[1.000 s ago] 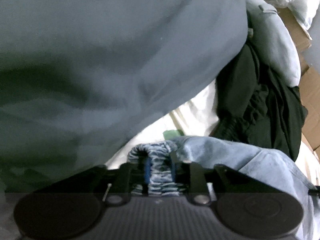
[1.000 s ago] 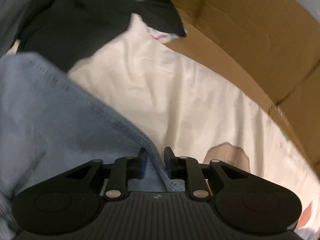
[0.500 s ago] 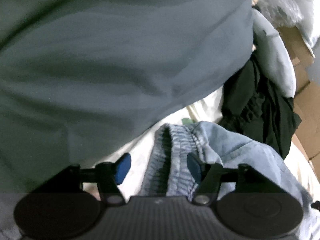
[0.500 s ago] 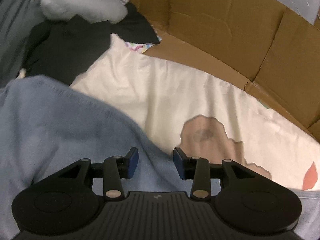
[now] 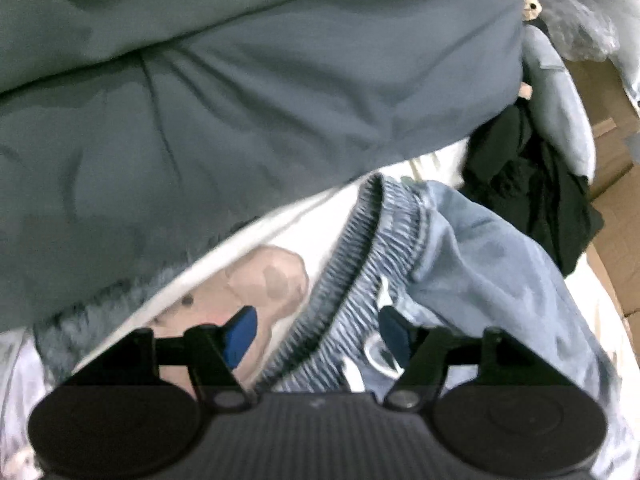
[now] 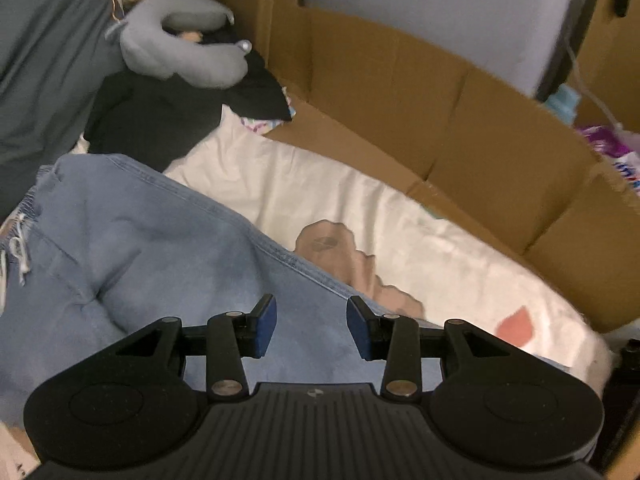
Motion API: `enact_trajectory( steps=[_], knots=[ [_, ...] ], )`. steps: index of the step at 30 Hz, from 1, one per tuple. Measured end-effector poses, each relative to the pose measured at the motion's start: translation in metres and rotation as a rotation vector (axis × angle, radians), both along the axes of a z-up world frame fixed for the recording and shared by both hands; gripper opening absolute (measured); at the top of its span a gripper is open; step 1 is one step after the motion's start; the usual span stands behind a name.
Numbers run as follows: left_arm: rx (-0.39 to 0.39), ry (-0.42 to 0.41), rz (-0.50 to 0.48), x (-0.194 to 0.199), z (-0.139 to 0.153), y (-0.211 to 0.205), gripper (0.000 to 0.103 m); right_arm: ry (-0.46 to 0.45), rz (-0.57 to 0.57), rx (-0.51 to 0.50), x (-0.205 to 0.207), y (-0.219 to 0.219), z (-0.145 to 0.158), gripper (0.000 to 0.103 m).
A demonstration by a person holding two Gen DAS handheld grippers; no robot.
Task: Fold clothes
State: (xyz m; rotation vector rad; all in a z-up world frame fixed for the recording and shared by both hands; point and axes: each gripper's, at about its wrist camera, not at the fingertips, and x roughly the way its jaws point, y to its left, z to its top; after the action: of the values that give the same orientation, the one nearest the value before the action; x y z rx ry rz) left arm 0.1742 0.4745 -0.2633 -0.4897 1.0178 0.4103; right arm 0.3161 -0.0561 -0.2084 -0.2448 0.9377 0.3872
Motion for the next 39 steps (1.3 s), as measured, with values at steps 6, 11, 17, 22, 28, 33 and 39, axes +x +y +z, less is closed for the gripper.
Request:
enact_trajectory(
  steps=[6, 11, 17, 22, 28, 33, 39],
  knots=[
    [0.002, 0.005, -0.024, -0.017, 0.041, -0.022, 0.070, 0.037, -0.056, 0.072, -0.017, -0.020, 0.057, 0.046],
    [0.013, 0.002, -0.047, -0.031, 0.082, -0.041, 0.070, 0.011, -0.078, 0.111, -0.033, -0.027, 0.108, 0.049],
    [0.003, -0.020, -0.067, -0.062, 0.126, -0.060, 0.072, -0.043, -0.110, 0.189, -0.069, -0.038, 0.162, 0.052],
    [-0.047, -0.045, -0.047, -0.097, 0.152, -0.064, 0.074, -0.058, -0.147, 0.265, -0.109, -0.044, 0.181, 0.053],
    [-0.030, -0.069, -0.021, -0.128, 0.177, -0.065, 0.081, -0.045, -0.162, 0.308, -0.150, -0.047, 0.181, 0.054],
    [-0.012, -0.058, 0.006, -0.137, 0.177, -0.059, 0.083, -0.042, -0.170, 0.309, -0.171, -0.048, 0.168, 0.056],
    [-0.011, -0.051, -0.010, -0.138, 0.163, -0.054, 0.083, -0.010, -0.209, 0.315, -0.186, -0.042, 0.135, 0.056]
  ],
)
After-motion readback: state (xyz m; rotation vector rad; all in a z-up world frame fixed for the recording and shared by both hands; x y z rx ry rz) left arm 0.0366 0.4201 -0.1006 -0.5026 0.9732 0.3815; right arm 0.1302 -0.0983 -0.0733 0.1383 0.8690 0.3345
